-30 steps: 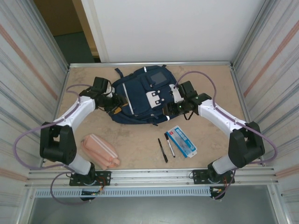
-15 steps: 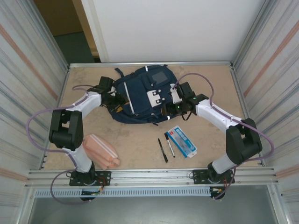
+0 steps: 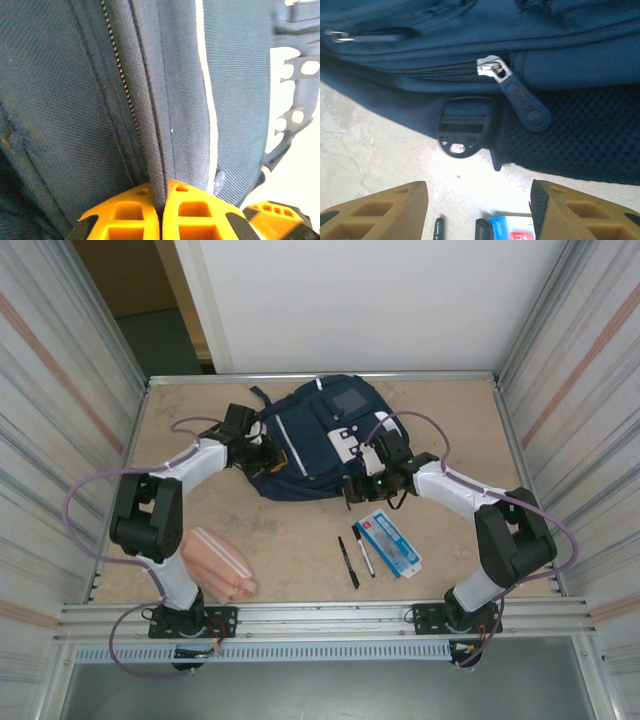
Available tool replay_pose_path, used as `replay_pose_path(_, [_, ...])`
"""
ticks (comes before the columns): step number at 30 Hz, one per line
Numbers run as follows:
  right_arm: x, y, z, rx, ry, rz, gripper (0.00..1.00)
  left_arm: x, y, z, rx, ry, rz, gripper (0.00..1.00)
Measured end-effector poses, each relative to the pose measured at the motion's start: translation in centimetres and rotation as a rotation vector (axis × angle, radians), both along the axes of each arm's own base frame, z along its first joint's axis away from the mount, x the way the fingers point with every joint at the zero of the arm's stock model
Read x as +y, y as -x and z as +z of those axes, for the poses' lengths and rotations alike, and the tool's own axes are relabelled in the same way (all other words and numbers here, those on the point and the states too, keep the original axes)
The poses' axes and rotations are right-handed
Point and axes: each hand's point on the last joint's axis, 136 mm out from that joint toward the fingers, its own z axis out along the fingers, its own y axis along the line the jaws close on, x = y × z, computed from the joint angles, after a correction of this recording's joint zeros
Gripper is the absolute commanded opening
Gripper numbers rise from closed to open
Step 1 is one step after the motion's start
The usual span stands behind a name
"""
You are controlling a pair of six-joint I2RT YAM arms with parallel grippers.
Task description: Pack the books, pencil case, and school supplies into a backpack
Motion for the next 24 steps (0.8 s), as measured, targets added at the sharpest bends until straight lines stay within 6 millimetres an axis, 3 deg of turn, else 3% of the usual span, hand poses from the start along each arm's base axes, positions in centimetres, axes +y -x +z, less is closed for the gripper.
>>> replay_pose_path(4, [-1.3, -1.0, 0.2, -0.004, -0.015, -0.026, 0.58, -0.3, 0.3, 3.9, -0.077, 0.052, -0.005, 0.0])
replay_pose_path(7, [-2.1, -1.5, 0.2, -0.007, -0.015, -0.04, 0.58, -0.9, 0.5, 5.5, -0.106, 0.099, -0.031, 0.0])
replay_pose_path(16, [-2.7, -1.7, 1.0, 0.013, -0.087, -0.044, 0.59, -1.8, 0.5, 6.7, -0.101, 0.177, -0.042, 0.0])
replay_pose_path(24, [-1.9, -2.0, 3.0, 0.043, -0.251, -0.049, 0.6, -1.9, 0.5, 7.1, -0.102, 0.18, -0.053, 0.0])
